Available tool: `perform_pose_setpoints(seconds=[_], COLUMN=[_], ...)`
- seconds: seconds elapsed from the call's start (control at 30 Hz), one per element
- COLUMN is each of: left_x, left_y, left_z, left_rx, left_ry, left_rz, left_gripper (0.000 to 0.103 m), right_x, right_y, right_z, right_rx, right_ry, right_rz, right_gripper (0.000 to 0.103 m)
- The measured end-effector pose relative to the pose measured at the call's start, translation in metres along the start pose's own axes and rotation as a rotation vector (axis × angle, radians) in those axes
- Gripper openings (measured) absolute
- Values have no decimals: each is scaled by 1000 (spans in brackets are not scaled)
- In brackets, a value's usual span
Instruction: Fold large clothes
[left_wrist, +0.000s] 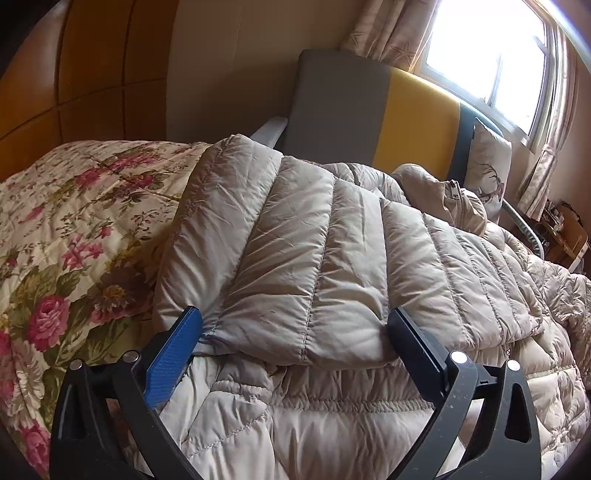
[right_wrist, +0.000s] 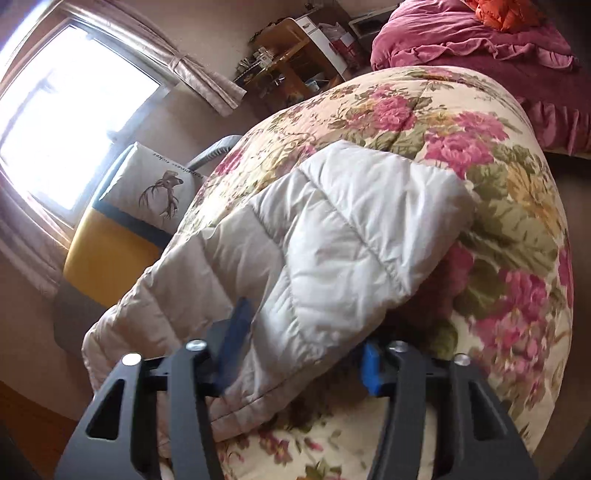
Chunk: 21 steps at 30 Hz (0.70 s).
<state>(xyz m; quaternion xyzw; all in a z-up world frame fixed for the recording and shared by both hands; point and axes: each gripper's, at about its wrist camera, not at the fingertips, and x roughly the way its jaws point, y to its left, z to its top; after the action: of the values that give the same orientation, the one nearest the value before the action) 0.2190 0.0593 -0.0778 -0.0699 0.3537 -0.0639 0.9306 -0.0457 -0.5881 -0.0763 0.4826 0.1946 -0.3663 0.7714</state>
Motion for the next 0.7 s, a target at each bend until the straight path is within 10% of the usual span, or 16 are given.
perform_pose_setpoints(seconds=[0.33, 0.7], left_x=[3, 2], left_y=[-3, 2], left_z=[0, -1], left_rx=[19, -4], left_ry=[5, 1], left_rz=[13, -16], left_gripper=[99, 99], right_x=[-39, -73], right_y=[78, 254], right_z=[12, -88], right_rx=[-208, -573], right_ry=[-78, -65], right_rz=[90, 383], right_gripper=[15, 15])
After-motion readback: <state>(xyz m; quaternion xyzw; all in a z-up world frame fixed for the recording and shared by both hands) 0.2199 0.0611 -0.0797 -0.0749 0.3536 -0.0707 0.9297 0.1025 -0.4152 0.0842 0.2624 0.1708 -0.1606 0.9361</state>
